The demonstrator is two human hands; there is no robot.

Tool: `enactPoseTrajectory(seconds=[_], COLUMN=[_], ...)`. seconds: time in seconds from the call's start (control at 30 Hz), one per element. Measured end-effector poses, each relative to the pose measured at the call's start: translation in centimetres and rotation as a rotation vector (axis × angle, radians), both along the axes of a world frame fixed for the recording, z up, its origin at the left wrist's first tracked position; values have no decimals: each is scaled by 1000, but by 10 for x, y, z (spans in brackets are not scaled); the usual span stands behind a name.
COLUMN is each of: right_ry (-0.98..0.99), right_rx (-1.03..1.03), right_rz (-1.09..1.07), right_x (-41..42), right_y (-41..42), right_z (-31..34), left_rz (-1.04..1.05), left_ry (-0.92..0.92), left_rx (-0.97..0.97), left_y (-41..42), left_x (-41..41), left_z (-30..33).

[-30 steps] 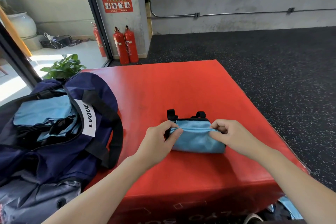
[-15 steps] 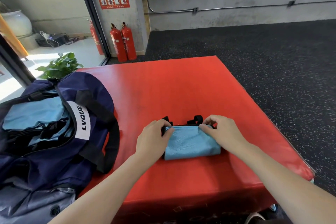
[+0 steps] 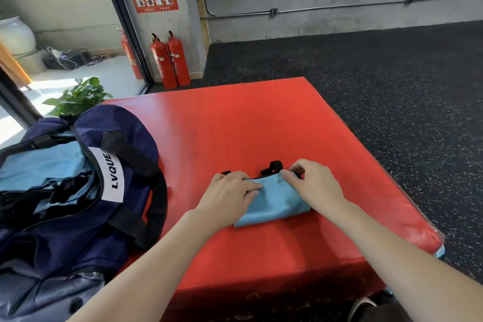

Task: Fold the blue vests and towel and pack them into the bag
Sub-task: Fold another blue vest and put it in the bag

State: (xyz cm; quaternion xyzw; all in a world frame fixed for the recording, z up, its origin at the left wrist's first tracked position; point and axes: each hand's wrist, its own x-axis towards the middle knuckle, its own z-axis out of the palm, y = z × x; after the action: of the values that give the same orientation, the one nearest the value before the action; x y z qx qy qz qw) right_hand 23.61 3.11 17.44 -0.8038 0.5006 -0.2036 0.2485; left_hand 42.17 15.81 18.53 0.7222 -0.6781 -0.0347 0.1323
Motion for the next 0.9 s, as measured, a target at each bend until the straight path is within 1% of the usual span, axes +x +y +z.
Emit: enactPoseTrajectory(seconds=[0.07,0.13,0.2,0.33,0.47,0.53,0.6,0.63,0.7,0.73,0.8,0.83,0.9], right_ry=[5,18,45,55,11,-31,-93,-140,-237,-282,-372,-407,-453], right_rx=[-19,-17,25,199,273,334,435,494,591,622,675,696,734], right_rz=[-36,-45,-29,35,60,46,68,87,129,159,210,232,278], right_x=[0,-1,-1,3,4,4,6,6,7,7,7,7,6], right_y=[3,7,12,23,26,24,22,22,24,25,27,27,27], right_z=[0,0,-1,0,3,3,1,0,2,5,12,15,22], left_rz=[63,167,259,274,293,291,286,287,282,263,188,151,113], left_ry=[-97,-107,6,315,476,522,506,444,307,297,375,422,511], left_rx=[17,25,44,74,70,93,125,121,45,-21,-153,-179,-132], left_y=[1,4,7,12,18,21,24,24,24,23,22,21,23], left_x=[-4,-7,-11,-20,-31,-32,-31,-30,-25,-20,-8,-1,12], left_z=[8,11,11,13,13,12,12,13,17,18,22,25,34])
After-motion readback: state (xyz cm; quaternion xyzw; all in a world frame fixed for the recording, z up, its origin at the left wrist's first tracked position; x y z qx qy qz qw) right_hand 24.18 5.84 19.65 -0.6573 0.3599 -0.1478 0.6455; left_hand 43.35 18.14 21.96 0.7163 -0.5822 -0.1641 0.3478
